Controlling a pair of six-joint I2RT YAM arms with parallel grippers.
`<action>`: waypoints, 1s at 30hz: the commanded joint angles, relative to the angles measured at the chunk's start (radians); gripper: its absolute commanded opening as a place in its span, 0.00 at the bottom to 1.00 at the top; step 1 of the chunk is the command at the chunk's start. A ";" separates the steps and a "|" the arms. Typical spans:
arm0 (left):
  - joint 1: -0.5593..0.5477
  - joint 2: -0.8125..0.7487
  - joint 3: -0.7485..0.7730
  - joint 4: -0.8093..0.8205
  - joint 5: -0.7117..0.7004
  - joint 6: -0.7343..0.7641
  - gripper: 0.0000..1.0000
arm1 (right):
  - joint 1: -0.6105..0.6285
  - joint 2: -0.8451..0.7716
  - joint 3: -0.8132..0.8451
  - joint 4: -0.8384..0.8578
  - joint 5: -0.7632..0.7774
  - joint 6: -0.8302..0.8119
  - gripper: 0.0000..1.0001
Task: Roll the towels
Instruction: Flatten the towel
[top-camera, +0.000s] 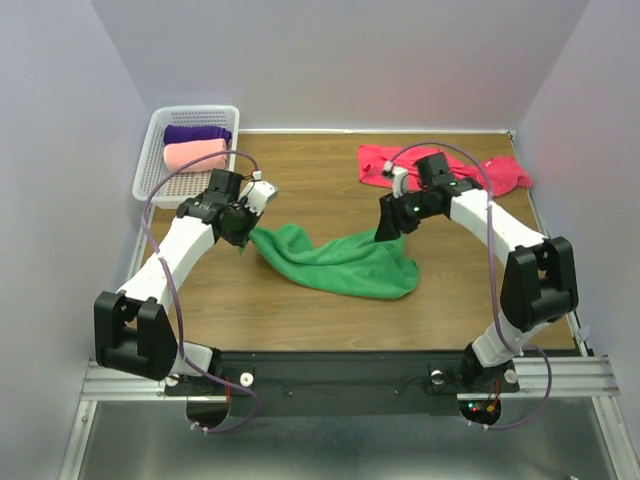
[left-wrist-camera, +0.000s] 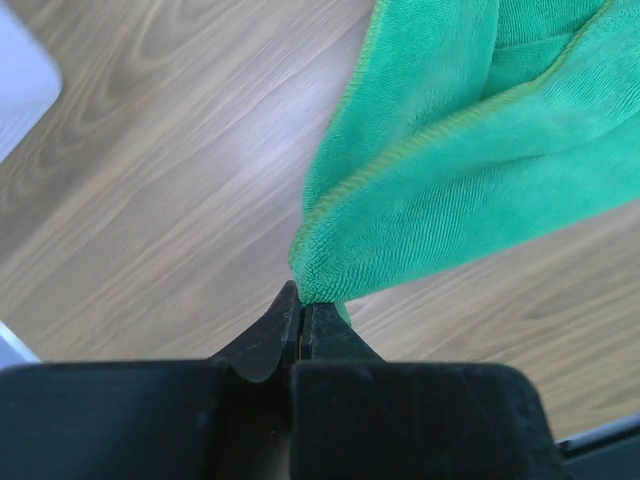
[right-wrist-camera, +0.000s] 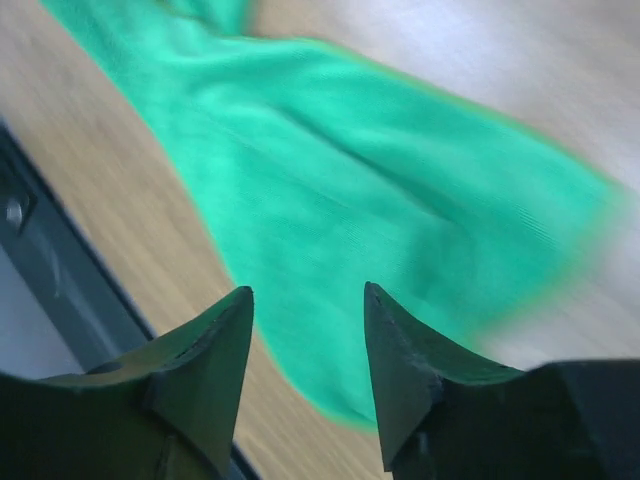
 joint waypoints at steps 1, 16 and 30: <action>0.002 -0.009 -0.021 -0.002 -0.121 0.051 0.00 | -0.168 -0.058 0.062 0.031 -0.015 0.017 0.54; 0.001 0.089 0.022 0.003 -0.018 0.014 0.00 | -0.209 0.212 0.148 0.096 0.169 0.066 0.49; 0.002 0.076 -0.004 0.006 0.005 0.004 0.00 | -0.011 0.446 0.238 0.169 0.348 0.123 0.55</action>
